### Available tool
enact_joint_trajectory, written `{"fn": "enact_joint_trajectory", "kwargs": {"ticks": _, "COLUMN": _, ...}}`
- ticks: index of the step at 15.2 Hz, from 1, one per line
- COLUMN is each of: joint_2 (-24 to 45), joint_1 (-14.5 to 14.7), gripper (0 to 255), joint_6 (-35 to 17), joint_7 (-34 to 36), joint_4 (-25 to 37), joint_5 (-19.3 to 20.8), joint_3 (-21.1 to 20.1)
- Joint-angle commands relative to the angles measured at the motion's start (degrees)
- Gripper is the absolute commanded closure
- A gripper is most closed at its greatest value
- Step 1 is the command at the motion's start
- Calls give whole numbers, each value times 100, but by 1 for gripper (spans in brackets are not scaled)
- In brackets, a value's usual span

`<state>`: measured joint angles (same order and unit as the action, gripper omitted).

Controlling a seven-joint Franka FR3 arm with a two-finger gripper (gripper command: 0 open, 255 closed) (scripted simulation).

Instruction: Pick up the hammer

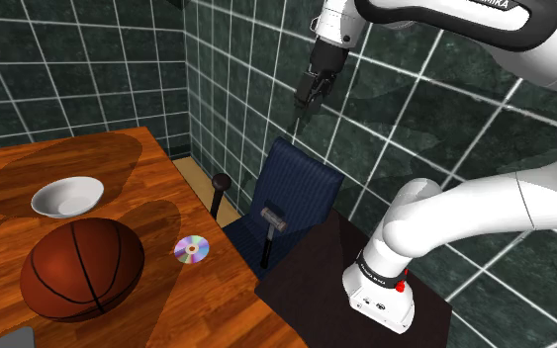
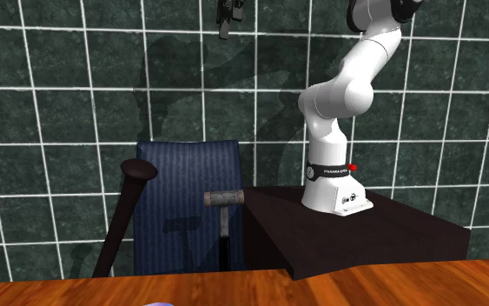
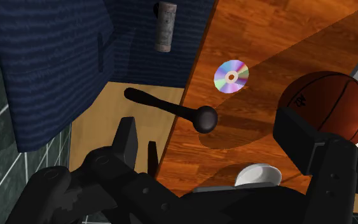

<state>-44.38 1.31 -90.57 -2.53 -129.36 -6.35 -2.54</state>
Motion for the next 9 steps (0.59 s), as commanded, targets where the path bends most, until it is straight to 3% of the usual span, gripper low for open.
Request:
{"fn": "enact_joint_trajectory", "kwargs": {"ticks": 1, "joint_2": 0, "joint_1": 0, "gripper": 0, "joint_6": 0, "joint_7": 0, "joint_4": 0, "joint_5": 0, "joint_3": 0}}
{"fn": "enact_joint_trajectory", "kwargs": {"ticks": 9, "joint_2": -127, "joint_1": -65, "gripper": 0, "joint_6": -1290, "joint_7": 333, "joint_4": -1568, "joint_5": -59, "joint_3": -319}}
